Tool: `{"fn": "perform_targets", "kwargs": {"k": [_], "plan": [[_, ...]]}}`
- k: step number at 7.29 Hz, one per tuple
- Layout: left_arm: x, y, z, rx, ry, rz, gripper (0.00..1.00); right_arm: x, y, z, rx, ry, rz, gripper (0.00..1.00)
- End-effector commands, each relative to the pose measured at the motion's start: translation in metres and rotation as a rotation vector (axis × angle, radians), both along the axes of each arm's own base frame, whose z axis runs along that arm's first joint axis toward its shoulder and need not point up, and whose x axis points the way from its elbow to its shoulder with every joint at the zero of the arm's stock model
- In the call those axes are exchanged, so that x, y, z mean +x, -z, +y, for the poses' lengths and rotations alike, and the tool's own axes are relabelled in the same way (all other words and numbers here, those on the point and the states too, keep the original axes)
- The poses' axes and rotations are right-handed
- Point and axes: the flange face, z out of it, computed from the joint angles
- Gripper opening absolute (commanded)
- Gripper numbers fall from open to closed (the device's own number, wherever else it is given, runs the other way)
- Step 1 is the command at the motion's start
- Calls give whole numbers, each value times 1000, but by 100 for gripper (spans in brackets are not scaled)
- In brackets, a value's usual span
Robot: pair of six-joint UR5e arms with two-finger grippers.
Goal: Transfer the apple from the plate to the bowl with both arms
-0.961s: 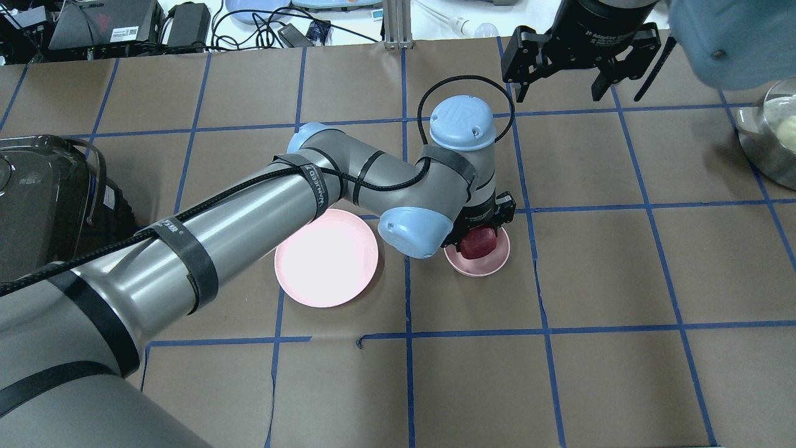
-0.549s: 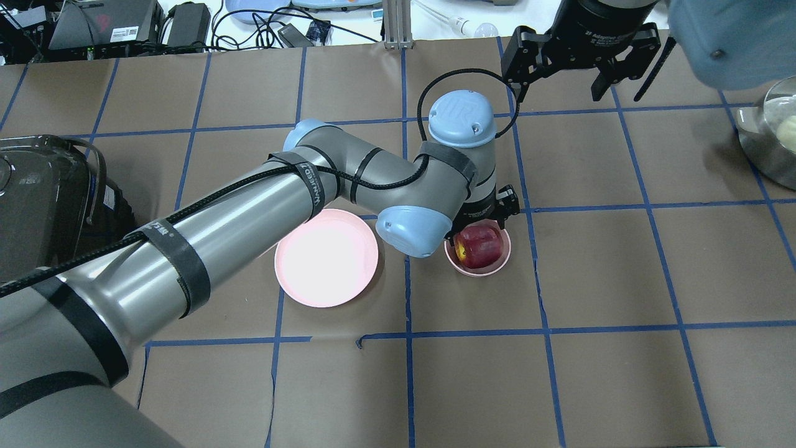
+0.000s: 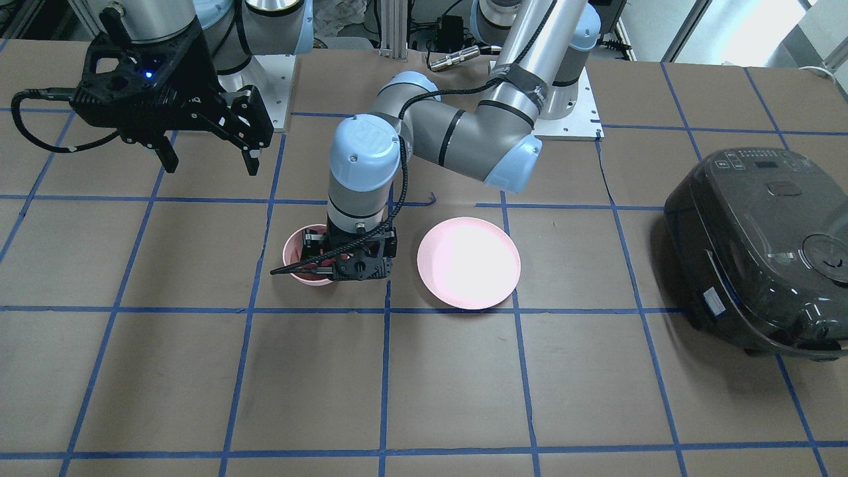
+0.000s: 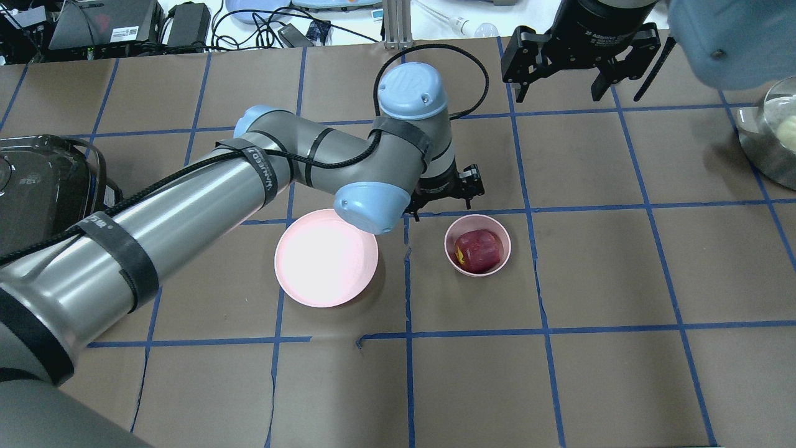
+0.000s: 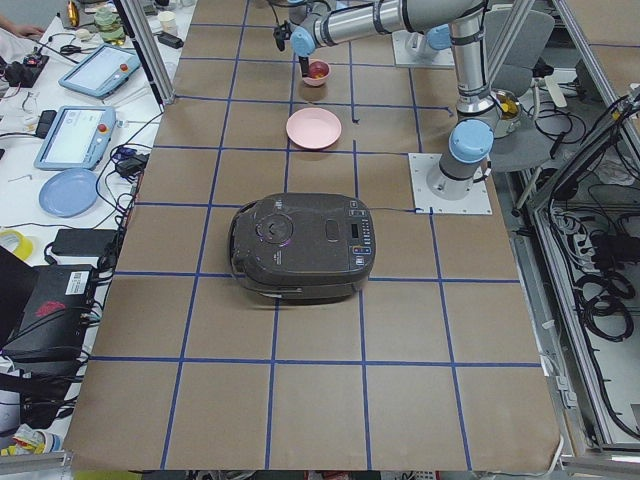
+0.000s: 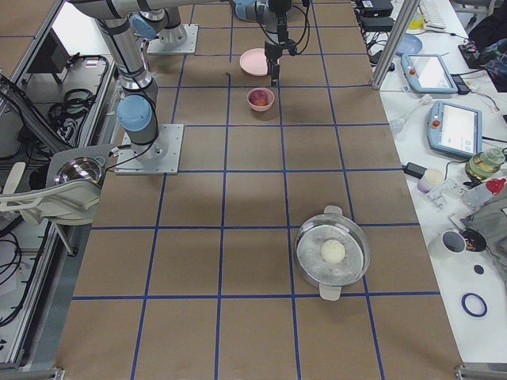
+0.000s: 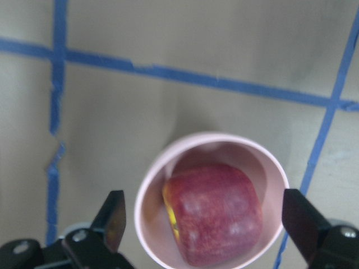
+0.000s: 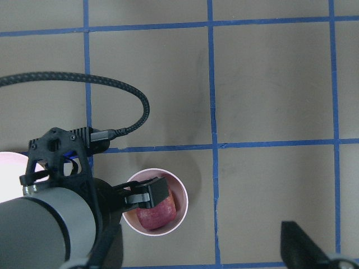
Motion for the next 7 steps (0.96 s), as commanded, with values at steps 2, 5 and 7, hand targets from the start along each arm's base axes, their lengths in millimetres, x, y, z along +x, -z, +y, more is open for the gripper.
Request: {"fn": "perform_targets", "kwargs": {"k": [2,5,7], "plan": [[114,-44,-3,-93,148,-77,100,-1,0,0,0,1,0,100],[231,-151,-15,-113,171,-98,100,-1,0,0,0,1,0,100],[264,-211,-35,-94,110,-109,100,-1,0,0,-1,1,0,100]]}}
